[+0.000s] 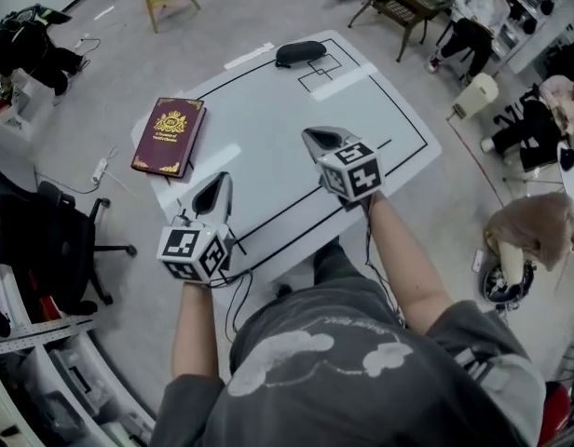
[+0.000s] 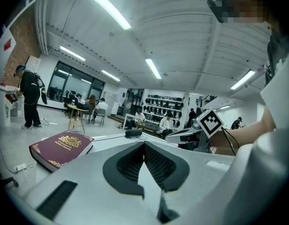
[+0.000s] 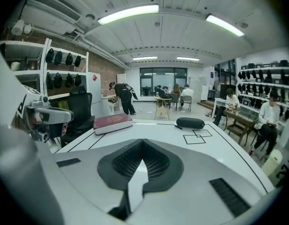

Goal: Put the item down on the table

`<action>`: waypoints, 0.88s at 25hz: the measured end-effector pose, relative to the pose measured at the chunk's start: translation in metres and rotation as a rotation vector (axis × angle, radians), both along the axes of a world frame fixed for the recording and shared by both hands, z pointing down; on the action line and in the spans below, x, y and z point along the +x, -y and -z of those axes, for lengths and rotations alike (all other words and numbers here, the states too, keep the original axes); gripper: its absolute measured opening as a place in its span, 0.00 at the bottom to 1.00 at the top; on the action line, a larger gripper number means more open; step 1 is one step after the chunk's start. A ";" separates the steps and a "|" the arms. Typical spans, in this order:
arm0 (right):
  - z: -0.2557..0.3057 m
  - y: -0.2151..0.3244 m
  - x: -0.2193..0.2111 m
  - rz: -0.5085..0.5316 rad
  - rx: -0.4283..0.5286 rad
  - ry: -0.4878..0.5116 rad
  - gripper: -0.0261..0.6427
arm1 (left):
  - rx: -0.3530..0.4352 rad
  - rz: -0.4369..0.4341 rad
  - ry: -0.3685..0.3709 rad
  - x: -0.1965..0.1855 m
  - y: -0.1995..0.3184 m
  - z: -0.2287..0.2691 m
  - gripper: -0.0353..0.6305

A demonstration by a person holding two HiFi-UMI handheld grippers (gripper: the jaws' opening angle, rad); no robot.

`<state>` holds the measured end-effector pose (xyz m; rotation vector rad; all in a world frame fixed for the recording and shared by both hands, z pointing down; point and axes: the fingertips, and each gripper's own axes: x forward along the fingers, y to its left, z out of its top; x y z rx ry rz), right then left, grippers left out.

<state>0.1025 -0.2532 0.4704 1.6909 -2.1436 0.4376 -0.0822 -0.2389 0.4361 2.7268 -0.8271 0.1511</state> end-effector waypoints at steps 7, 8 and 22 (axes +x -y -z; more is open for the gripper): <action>-0.009 -0.054 -0.018 -0.041 -0.053 -0.011 0.04 | -0.024 -0.049 -0.058 -0.006 -0.024 0.004 0.06; -0.009 -0.058 -0.017 -0.047 -0.056 -0.013 0.04 | -0.017 -0.054 -0.059 -0.005 -0.027 0.004 0.06; 0.008 -0.160 -0.008 -0.056 -0.019 0.041 0.04 | 0.048 -0.137 0.012 0.036 -0.110 0.021 0.06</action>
